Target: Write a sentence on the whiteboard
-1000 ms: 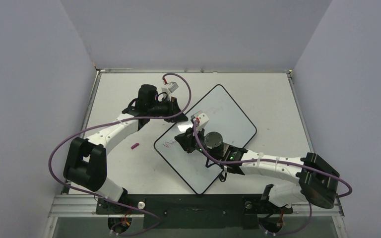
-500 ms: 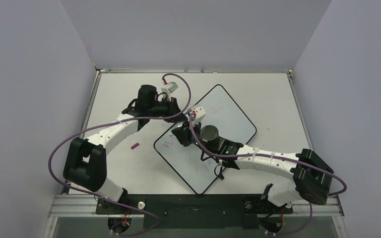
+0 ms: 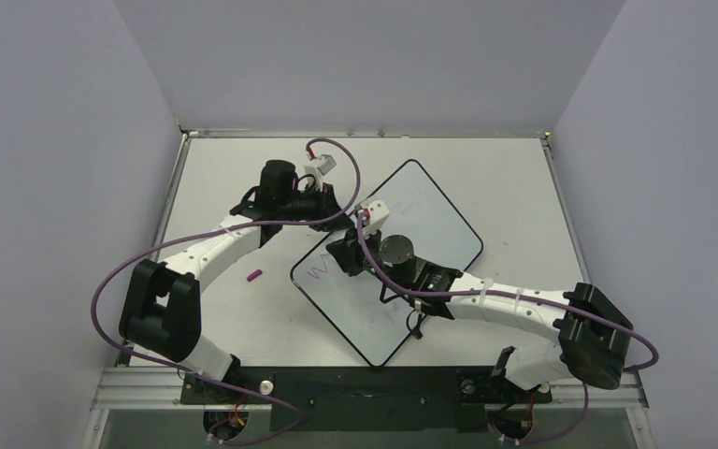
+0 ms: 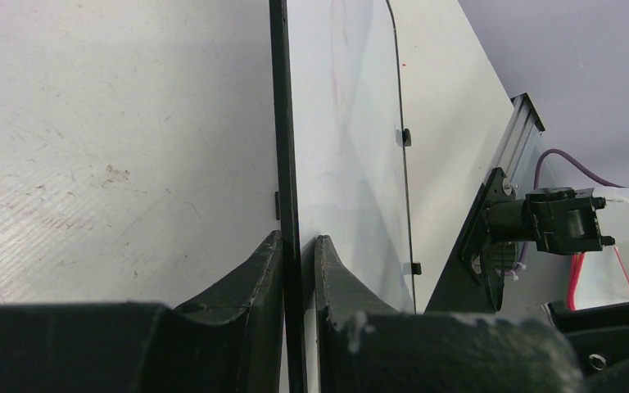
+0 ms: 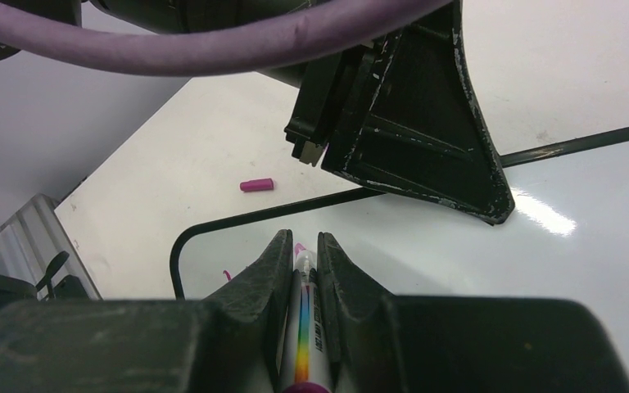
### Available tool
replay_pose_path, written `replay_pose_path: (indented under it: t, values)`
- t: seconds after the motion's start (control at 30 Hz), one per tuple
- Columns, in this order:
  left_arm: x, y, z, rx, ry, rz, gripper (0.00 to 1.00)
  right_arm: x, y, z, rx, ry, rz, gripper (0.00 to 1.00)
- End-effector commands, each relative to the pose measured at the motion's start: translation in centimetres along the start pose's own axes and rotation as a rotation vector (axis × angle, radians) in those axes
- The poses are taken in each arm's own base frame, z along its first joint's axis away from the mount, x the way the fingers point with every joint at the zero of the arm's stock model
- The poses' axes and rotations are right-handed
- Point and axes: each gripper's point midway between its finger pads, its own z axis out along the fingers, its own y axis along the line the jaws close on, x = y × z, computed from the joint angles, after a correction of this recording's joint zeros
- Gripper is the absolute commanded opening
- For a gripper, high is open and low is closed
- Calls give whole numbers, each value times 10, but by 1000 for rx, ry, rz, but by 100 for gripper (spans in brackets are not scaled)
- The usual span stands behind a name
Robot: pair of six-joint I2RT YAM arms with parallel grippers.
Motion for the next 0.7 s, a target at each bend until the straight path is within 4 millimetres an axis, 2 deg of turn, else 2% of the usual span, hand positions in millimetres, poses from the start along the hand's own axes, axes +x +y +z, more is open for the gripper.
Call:
replay_pose_path:
  t: [0.0, 0.1, 0.3, 0.67]
  values:
    - [-6, 14, -3, -80, -30, 94, 0, -31, -4, -14, 19, -71, -6, 0]
    - [-6, 14, -3, -83, -30, 95, 0, -34, -9, -19, 34, -79, -3, 0]
    - [-7, 14, -3, -86, -35, 96, 0, -27, -25, -28, 69, -76, 3, 0]
    - [-8, 15, -3, -90, -37, 95, 0, -18, -31, -29, 80, -61, 8, 0]
